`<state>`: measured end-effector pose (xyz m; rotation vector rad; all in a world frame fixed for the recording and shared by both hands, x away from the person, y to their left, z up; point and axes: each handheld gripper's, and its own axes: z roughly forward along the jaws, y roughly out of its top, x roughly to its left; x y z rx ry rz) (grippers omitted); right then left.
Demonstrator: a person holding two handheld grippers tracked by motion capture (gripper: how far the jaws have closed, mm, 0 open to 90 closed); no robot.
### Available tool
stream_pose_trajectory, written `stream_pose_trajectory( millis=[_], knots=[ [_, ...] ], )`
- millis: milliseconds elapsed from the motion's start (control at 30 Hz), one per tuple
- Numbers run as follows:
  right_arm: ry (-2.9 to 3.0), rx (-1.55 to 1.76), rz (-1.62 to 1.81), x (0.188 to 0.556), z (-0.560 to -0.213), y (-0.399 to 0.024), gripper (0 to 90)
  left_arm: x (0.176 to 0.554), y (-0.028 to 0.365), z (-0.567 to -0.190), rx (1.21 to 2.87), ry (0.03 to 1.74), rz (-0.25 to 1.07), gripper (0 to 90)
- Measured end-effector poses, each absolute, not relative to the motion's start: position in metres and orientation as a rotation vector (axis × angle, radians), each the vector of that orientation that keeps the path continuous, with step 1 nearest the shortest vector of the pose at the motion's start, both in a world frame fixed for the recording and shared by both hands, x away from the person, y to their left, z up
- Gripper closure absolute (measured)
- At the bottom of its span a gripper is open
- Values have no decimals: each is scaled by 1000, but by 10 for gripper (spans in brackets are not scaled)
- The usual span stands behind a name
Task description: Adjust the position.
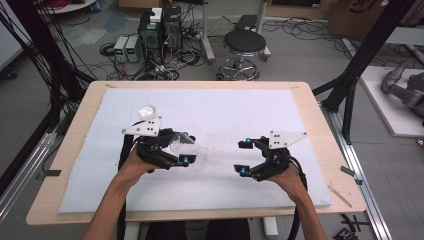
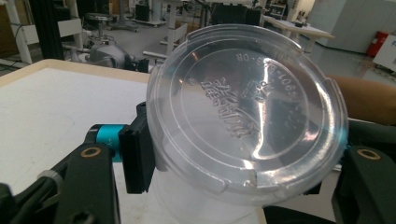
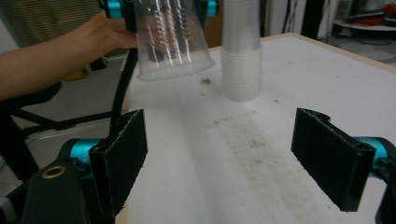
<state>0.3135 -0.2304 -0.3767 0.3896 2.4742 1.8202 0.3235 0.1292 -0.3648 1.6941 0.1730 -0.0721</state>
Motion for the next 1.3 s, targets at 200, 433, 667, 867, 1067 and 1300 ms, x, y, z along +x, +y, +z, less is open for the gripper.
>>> stream_pose_trajectory(
  millis=[200,433,667,867,1067,1300],
  knots=[
    [2540,299,1840,315,-371,-212,183,321,121,-364,1688,144,-88,362],
    [2566,229,1871,315,-368,-198,183,319,111,-365,1699,130,-98,363],
    [2569,176,1909,316,-365,-183,183,317,100,-367,1697,120,-112,363],
    [2561,158,1937,315,-364,-177,183,317,95,-367,1697,115,-118,363],
    [2569,155,1940,315,-365,-172,183,317,94,-367,1684,115,-119,363],
    [2581,138,1928,315,-367,-165,184,317,93,-366,1683,107,-121,365]
  ],
)
